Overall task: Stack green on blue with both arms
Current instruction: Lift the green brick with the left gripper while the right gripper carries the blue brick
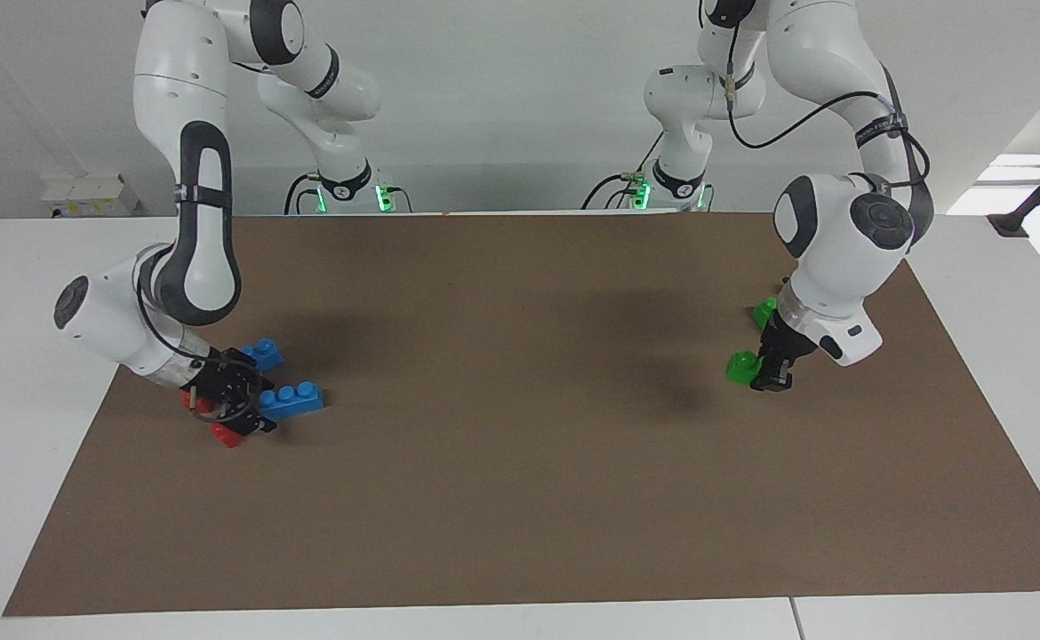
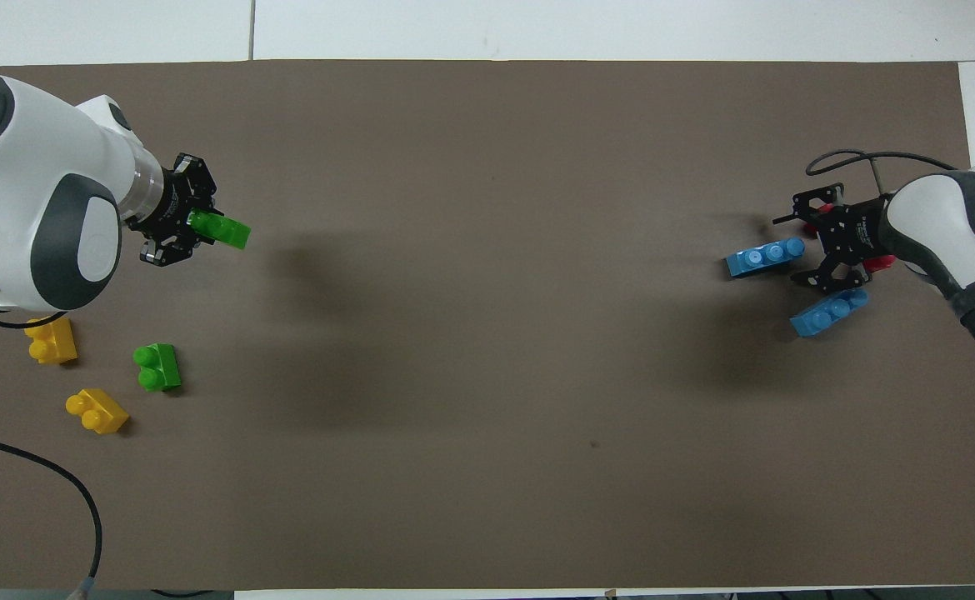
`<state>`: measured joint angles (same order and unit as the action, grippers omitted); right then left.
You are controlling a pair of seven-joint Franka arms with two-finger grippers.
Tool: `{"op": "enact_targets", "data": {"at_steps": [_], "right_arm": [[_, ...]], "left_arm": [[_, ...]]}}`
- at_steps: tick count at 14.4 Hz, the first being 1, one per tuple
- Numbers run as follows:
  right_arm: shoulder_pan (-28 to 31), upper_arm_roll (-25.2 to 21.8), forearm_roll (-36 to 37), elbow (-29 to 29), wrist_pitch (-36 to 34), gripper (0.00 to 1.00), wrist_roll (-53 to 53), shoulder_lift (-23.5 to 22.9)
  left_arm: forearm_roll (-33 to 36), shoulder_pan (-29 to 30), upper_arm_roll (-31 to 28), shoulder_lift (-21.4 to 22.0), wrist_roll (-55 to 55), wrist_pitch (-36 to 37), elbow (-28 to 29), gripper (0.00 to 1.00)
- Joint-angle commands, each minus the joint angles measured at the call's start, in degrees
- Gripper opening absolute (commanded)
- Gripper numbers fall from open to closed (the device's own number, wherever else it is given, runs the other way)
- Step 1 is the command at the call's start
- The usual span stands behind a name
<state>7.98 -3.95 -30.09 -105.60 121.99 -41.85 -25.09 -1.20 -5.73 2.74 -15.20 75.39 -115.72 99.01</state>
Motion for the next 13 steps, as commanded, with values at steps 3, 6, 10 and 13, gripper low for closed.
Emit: {"op": "enact_targets", "data": {"at_steps": [3,6,10,13], "right_arm": [[0.7,0.3,-1.6,-1.2,0.8,0.72,2.3,0.6],[0.8,0.3,-1.6,-1.1,0.9,0.6,2.3,0.6],[0.6,0.3,-1.6,-1.0,0.9,0.25,5.9,0.6],[-0.3,0.3,-1.6,-1.0,1.6,0.0,5.9,0.5]], "left_arm": [[-1.1,-2.6,0.1,4.0,5.5,6.0,-1.3,0.0],[-1.3,-5.2,0.1,5.4,11.3,7.5,-1.2,0.0],[-1.3,-8.9,0.1,6.4,19.6,9.6,-0.9,0.0],[-1.3,-11.1,0.1,6.5,26.1,9.7,-0.7,0.0]]}}
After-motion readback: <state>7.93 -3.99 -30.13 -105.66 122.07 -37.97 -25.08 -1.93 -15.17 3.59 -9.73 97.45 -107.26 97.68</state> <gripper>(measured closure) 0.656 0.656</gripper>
